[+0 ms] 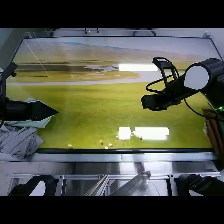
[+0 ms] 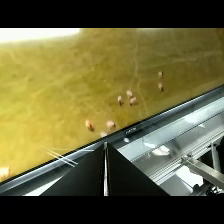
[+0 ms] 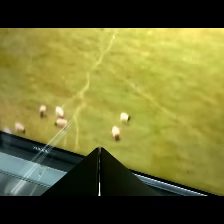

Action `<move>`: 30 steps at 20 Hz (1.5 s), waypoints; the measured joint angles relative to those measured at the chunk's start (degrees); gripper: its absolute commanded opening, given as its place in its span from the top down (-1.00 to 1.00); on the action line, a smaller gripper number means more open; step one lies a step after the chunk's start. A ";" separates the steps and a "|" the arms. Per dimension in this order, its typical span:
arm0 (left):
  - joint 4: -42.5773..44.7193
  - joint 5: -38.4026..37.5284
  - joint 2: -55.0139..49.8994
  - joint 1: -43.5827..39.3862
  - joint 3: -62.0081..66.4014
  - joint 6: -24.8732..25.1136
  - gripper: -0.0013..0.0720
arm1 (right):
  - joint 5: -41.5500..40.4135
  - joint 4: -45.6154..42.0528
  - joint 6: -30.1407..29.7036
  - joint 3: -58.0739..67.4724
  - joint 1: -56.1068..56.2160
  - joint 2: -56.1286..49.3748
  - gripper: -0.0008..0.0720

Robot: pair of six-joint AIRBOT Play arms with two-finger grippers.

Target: Fold the shirts.

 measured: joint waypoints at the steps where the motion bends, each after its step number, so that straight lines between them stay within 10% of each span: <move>1: 0.00 0.00 0.00 0.00 0.00 0.00 0.92 | -0.02 0.00 0.00 0.00 0.00 0.00 0.93; 8: 0.00 -0.02 0.00 0.00 0.00 0.13 0.90 | 0.00 0.00 0.00 0.00 0.00 0.00 0.93; 10: 0.15 0.35 0.00 0.00 0.09 0.13 0.17 | 0.00 0.00 0.00 0.00 0.00 0.00 0.93; 16: 1.73 1.25 0.00 0.07 4.55 0.09 0.17 | 0.00 0.00 0.00 0.00 0.00 0.00 0.93; 17: 2.43 1.46 0.00 0.07 5.55 -0.07 -0.03 | 0.00 0.00 0.00 0.00 0.00 0.00 0.93; 18: 3.72 1.90 -0.07 0.04 6.47 -0.37 -1.00 | 0.00 0.00 0.00 0.00 0.00 0.00 0.93; 30: 41.51 0.44 -21.35 1.57 19.89 -9.77 -0.97 | 0.00 0.00 0.02 0.00 0.00 0.00 0.93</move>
